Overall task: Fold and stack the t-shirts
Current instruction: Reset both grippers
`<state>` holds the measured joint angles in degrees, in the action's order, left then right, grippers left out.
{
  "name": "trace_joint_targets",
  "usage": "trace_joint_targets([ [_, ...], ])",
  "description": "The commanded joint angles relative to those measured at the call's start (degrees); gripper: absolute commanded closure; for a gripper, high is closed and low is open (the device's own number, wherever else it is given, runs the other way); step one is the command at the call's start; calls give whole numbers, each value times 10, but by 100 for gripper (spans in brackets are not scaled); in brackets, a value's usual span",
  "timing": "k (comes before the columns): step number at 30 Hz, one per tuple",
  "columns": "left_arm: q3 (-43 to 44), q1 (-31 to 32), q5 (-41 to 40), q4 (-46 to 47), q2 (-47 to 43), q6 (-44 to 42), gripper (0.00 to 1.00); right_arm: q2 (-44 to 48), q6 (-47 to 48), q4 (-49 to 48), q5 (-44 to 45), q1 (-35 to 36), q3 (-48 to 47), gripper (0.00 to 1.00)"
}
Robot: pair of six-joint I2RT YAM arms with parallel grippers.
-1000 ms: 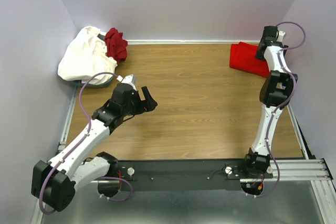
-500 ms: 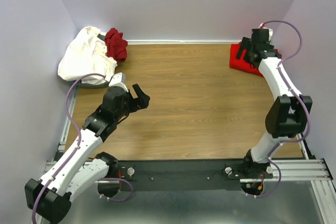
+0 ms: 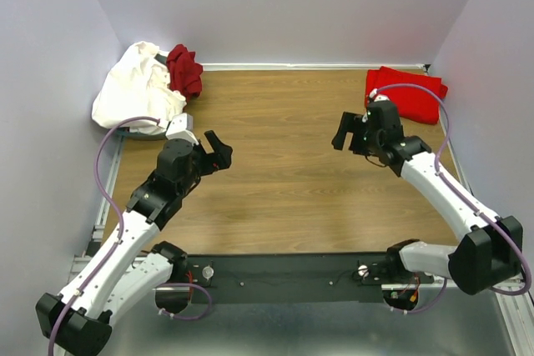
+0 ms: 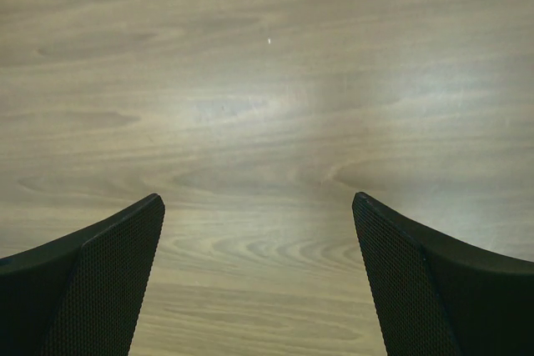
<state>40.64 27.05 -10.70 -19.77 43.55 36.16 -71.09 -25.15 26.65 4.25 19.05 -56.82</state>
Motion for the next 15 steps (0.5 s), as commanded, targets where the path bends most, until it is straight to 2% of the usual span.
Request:
trace_joint_targets([
  [1,-5,-2,-36,25,-21,-14,2,29,-15,-5,-7,20,44,0],
  [15,0,-2,-81,47,-27,-35,2,46,19,-6,-5,22,71,0],
])
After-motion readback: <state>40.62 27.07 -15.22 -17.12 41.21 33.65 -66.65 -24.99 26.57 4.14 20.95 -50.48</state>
